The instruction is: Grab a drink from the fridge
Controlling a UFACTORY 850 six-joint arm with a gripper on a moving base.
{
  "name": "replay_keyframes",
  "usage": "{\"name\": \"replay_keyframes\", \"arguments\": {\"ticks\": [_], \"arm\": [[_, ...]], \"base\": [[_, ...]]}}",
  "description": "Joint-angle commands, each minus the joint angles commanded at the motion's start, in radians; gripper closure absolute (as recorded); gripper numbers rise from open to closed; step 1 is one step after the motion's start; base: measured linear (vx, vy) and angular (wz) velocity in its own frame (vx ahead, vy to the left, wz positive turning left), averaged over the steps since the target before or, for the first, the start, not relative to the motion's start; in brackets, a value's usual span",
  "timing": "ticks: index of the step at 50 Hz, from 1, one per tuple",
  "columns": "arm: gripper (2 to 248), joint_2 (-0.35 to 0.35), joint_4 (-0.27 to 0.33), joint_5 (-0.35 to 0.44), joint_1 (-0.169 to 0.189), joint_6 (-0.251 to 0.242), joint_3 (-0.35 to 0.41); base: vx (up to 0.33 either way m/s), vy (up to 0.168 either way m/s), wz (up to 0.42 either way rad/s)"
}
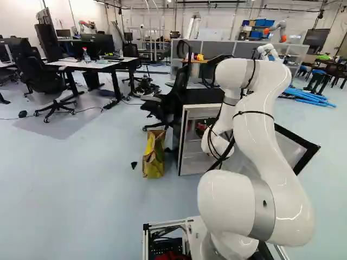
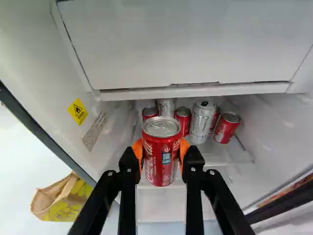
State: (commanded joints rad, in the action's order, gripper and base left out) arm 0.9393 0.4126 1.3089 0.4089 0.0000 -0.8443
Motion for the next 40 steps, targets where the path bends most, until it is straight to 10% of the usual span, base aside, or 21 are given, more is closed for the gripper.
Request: {"name": "replay_keyframes", "arguments": {"ticks": [40], "arm": [[156,-0.253,0.0,0.0,0.048,0.0,0.282]], "base": [[0.0,0.0,0.0]]}}
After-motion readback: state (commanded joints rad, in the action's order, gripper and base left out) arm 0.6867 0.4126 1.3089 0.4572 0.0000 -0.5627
